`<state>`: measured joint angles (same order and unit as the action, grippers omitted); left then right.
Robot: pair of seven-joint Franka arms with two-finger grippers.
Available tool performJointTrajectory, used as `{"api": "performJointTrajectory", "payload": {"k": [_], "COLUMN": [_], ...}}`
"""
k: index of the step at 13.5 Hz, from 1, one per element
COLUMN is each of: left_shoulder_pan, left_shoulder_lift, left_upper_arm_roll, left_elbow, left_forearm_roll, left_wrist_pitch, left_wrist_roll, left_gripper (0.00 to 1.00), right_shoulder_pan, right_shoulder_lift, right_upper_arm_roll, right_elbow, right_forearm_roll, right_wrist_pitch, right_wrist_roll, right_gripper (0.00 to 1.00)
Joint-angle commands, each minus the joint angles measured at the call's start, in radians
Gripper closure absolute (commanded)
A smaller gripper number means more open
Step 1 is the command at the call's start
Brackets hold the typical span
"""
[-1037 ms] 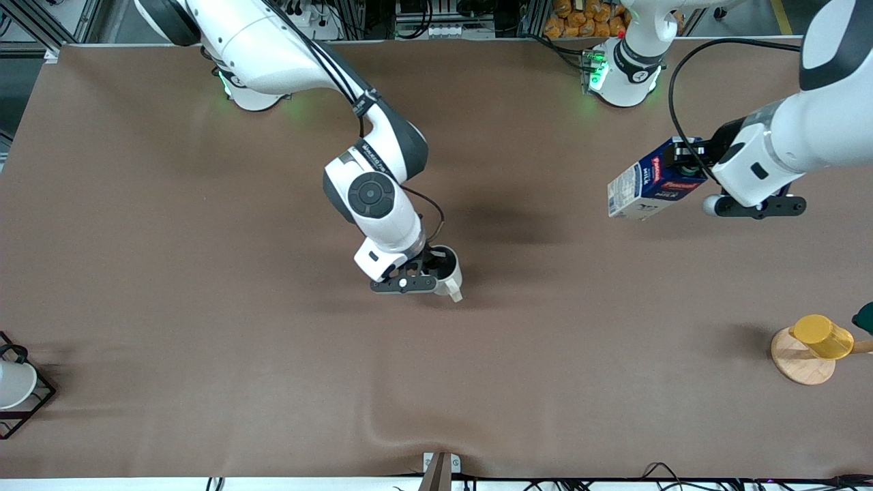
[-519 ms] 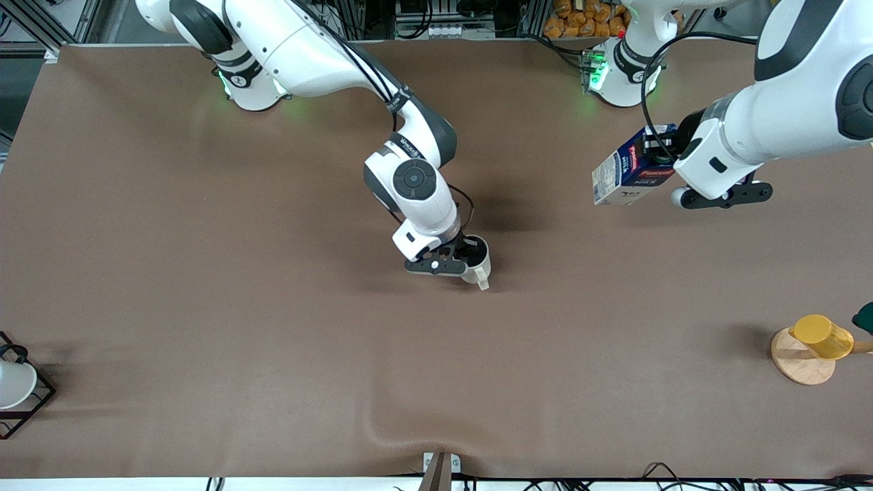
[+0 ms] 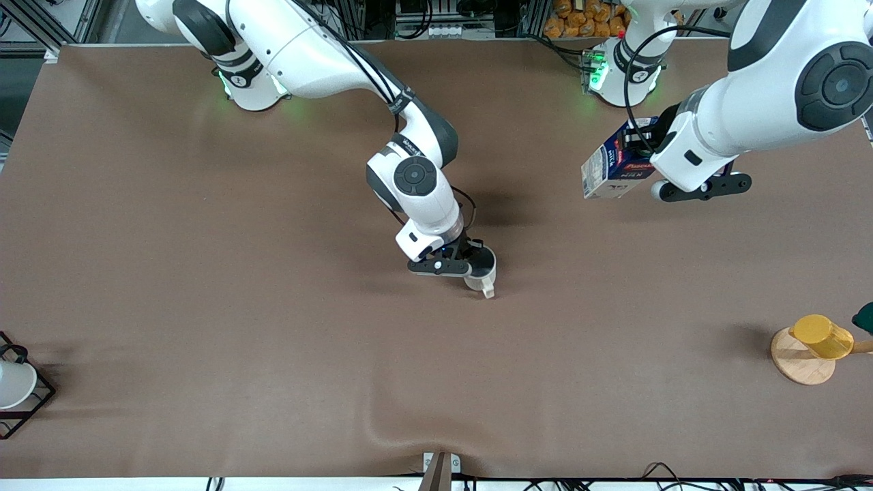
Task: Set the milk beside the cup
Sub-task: 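Carry the mug and carton toward the table middle with both grippers, then set the mug down and withdraw the right gripper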
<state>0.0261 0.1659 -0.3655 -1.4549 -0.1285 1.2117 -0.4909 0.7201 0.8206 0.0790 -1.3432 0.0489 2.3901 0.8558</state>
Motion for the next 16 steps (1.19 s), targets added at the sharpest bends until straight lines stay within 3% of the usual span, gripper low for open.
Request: {"api": "performJointTrajectory", "payload": {"k": [1,2,3,5,6,13,16], "left_shoulder_pan": [0.001,0.001,-0.002,-0.017,-0.034,-0.161,-0.219], "left_shoulder_lift": [0.014,0.014,0.014,0.020,0.023,0.109,0.148], "left_upper_arm_roll": [-0.003,-0.004,-0.006,-0.015,-0.015,-0.015,-0.015], "left_elbow": [0.008,0.008,0.010,0.008,0.008,0.014,0.016], "left_forearm_roll": [-0.023,-0.023,-0.023,-0.036,-0.048,-0.053,-0.053], "left_wrist_pitch": [-0.015,-0.015,-0.015,-0.012,-0.008,0.144,0.209], "left_wrist_roll": [-0.017,-0.018,-0.024,-0.063,-0.092,-0.274,-0.365], "left_gripper": [0.51,0.51,0.51,0.51,0.51,0.51,0.51], "right_shoulder_pan": [0.022,0.022,0.022,0.015,0.012,-0.025,-0.121], "right_shoulder_lift": [0.020,0.020,0.018,0.014,0.011,-0.046,-0.124], "right_upper_arm_roll": [-0.013,-0.012,-0.012,-0.012,-0.010,-0.010,0.002], "right_elbow": [0.024,0.025,0.025,0.025,0.027,0.036,0.038], "right_forearm_roll": [-0.027,-0.027,-0.027,-0.024,-0.015,-0.011,-0.008], "right_wrist_pitch": [0.001,0.001,0.000,-0.005,-0.006,-0.061,-0.155], "right_wrist_roll": [0.028,0.028,0.028,0.026,0.029,0.088,0.080], "right_gripper": [0.88,0.87,0.70,0.20,0.00,0.00,0.00]}}
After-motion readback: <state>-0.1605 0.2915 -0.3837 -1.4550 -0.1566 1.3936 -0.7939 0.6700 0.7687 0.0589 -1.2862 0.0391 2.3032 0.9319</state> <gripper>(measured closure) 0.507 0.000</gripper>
